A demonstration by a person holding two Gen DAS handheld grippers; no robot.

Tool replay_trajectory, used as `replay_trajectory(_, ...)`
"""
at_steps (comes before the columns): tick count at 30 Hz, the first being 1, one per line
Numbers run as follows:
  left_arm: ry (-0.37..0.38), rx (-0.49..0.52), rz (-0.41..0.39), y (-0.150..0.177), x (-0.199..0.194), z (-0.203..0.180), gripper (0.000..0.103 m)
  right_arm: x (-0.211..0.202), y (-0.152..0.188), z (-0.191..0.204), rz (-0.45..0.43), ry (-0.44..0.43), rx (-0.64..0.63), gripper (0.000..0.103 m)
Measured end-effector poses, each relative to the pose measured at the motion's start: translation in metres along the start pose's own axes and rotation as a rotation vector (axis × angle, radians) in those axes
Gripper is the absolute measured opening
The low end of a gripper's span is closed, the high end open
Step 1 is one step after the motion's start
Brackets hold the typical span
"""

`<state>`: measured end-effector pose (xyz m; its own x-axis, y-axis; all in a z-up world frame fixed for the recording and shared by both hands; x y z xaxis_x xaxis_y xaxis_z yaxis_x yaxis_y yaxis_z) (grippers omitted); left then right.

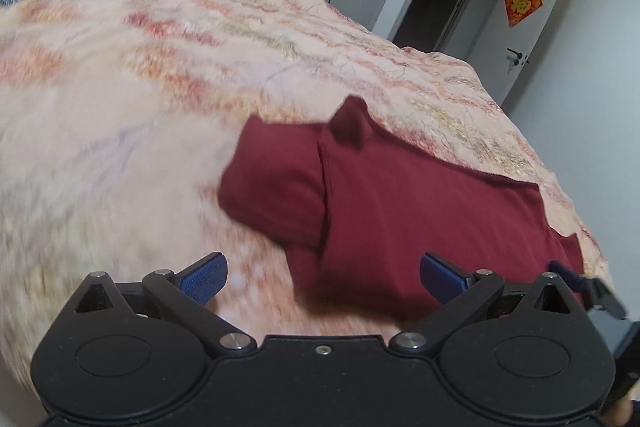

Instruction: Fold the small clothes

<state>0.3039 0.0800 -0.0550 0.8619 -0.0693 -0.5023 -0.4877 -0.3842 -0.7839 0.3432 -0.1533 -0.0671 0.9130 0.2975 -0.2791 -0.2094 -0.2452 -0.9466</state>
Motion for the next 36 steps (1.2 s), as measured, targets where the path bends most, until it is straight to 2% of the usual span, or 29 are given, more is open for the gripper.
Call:
replay_trajectory(5, 0.033, -0.07, 0.013, 0.021, -0.003, -0.007, 0.102, 0.004, 0.027, 0.005, 0.037, -0.036, 0.0, 0.103)
replay_trajectory(9, 0.057, -0.102, 0.033, 0.032, 0.007, -0.016, 0.102, 0.008, 0.031, 0.004, 0.047, -0.042, 0.016, 0.103)
replay_trajectory(14, 0.048, -0.17, 0.026, 0.029, 0.022, -0.022, 0.102, 0.005, 0.036, -0.002, 0.026, -0.068, 0.063, 0.103)
replay_trajectory(19, 0.095, -0.198, 0.027, 0.024, 0.04, -0.034, 0.102, 0.002, 0.038, -0.002, 0.001, -0.067, 0.065, 0.103)
replay_trajectory(24, 0.085, -0.229, 0.009, 0.02, 0.059, -0.039, 0.102, 0.001, 0.038, -0.005, -0.009, -0.082, 0.087, 0.103)
replay_trajectory(29, 0.055, -0.298, -0.035, 0.011, 0.08, -0.028, 0.102, 0.001, 0.038, -0.005, -0.027, -0.087, 0.097, 0.103)
replay_trajectory(32, 0.042, -0.337, -0.062, 0.008, 0.083, -0.024, 0.102, 0.001, 0.039, -0.009, -0.032, -0.111, 0.131, 0.103)
replay_trajectory(36, 0.027, -0.342, -0.076, 0.008, 0.083, -0.021, 0.097, 0.001, 0.039, -0.01, -0.036, -0.114, 0.138, 0.103)
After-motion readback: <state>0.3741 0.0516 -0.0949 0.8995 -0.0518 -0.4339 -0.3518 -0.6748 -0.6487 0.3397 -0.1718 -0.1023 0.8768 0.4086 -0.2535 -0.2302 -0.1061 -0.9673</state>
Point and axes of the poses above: each gripper's, at about its wrist camera, not at the fingertips, and x roughly the way its jaws point, z to its left, y to its underside, the point moved 5 cm from there along x, roughly the way its jaws point, and after that the axes turned 5 degrees about -z, right-handed, at the moved point
